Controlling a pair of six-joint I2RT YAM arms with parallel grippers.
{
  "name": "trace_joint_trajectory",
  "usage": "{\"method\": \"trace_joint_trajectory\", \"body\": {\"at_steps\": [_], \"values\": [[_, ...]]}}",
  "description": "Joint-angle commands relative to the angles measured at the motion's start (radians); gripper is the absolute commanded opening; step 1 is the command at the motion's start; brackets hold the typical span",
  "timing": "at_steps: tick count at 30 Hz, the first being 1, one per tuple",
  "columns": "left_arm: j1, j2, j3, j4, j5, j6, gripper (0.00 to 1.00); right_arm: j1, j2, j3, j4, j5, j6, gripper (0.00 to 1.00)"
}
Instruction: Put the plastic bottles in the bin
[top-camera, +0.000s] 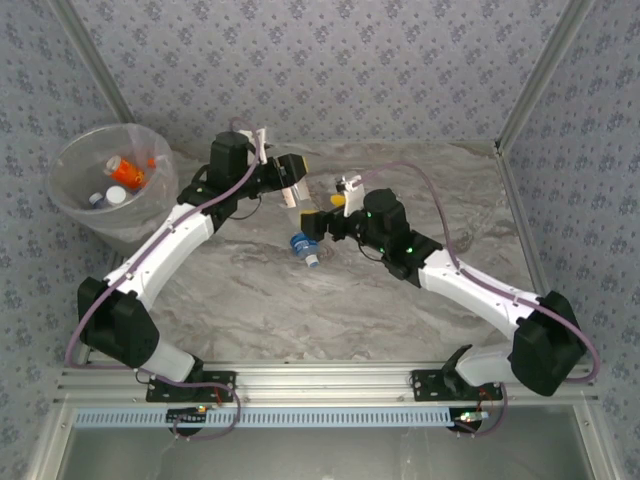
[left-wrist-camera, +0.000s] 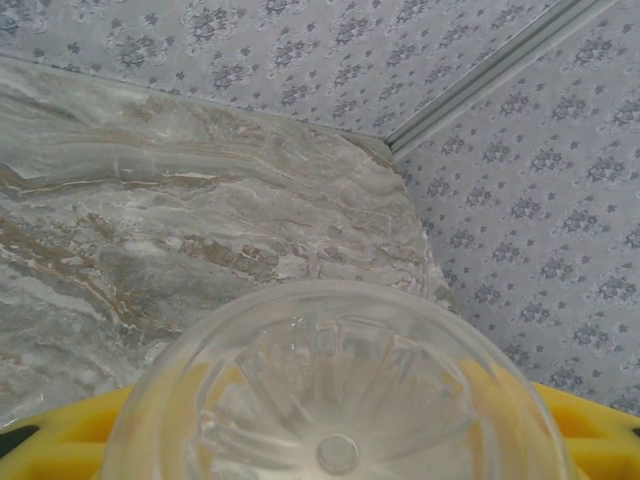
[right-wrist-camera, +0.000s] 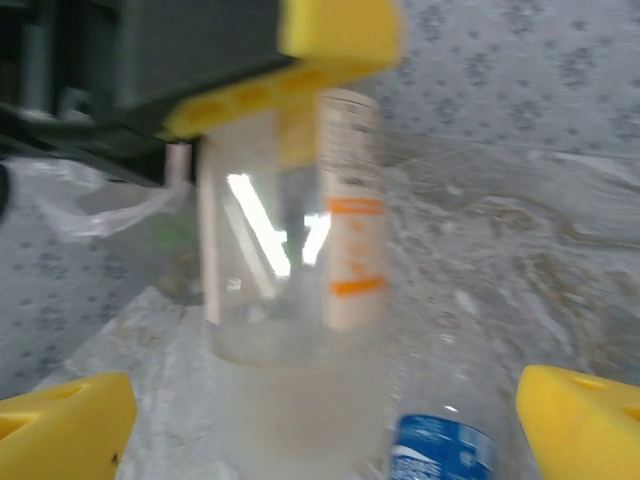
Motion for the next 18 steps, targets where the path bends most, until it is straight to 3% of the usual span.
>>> {"method": "trace_joint_trajectory", "body": {"at_steps": [1, 9, 18], "values": [[0.017, -0.017, 0.031, -0.016, -0.026, 0.026, 0.38, -0.022, -0.052, -0.026, -0.031, 0.160, 0.051, 1.00], [0.059, -0.071, 0.024, -0.062, -0.069, 0.060, 0.38, -0.127, -0.114, -0.060, -0.165, 0.172, 0.185, 1.00], [0.151, -0.182, 0.107, -0.184, -0.134, 0.206, 0.39, -0.131, -0.148, -0.134, -0.123, 0.245, 0.182, 1.00]]}}
